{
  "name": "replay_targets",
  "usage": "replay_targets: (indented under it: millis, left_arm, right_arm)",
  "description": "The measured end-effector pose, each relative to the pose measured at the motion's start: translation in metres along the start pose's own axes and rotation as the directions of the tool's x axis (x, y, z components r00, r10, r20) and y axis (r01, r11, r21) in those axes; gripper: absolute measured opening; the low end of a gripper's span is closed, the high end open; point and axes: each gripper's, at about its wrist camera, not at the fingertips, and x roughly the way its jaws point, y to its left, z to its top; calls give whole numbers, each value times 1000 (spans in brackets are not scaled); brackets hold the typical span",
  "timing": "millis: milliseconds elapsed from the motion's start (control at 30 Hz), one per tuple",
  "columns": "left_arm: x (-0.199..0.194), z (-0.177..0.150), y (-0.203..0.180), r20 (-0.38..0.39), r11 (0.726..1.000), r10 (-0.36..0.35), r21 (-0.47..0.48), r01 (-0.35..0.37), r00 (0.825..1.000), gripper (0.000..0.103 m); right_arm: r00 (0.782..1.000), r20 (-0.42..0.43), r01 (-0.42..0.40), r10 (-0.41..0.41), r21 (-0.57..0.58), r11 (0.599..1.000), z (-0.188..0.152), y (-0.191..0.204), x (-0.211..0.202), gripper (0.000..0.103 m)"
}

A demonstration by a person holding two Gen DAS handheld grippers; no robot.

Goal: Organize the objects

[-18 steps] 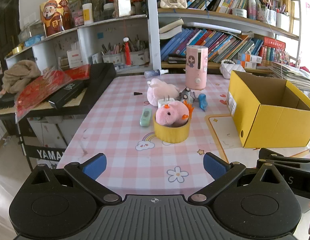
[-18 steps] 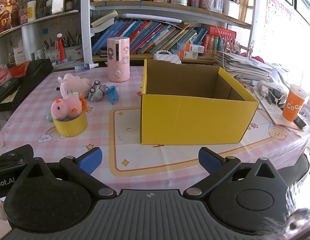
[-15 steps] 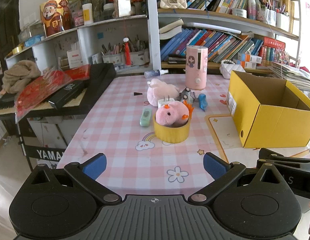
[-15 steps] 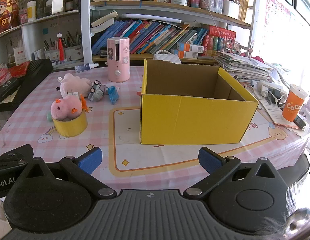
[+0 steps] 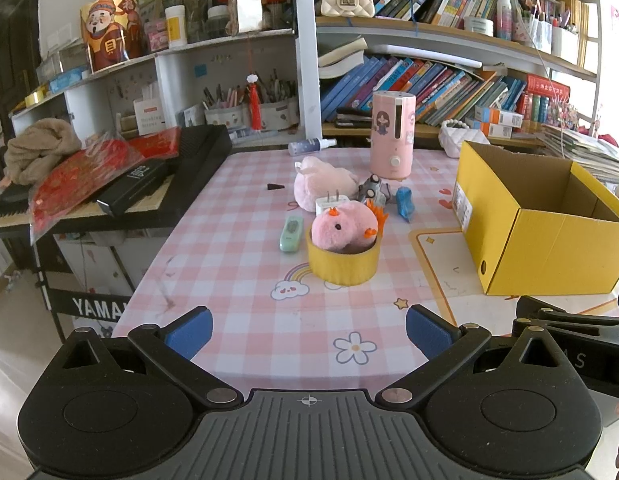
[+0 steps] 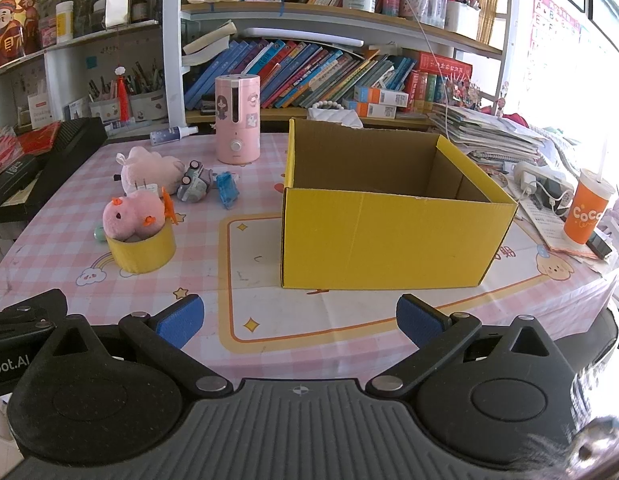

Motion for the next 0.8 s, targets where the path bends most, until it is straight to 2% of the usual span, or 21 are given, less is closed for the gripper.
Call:
replay_targets:
  millis: [800]
  left_arm:
    - [-3, -3, -1, 3, 1000, -4, -2, 4, 1000, 103]
  right_arm:
    - [1000, 4, 0, 0, 2, 1000, 0, -1, -3, 103]
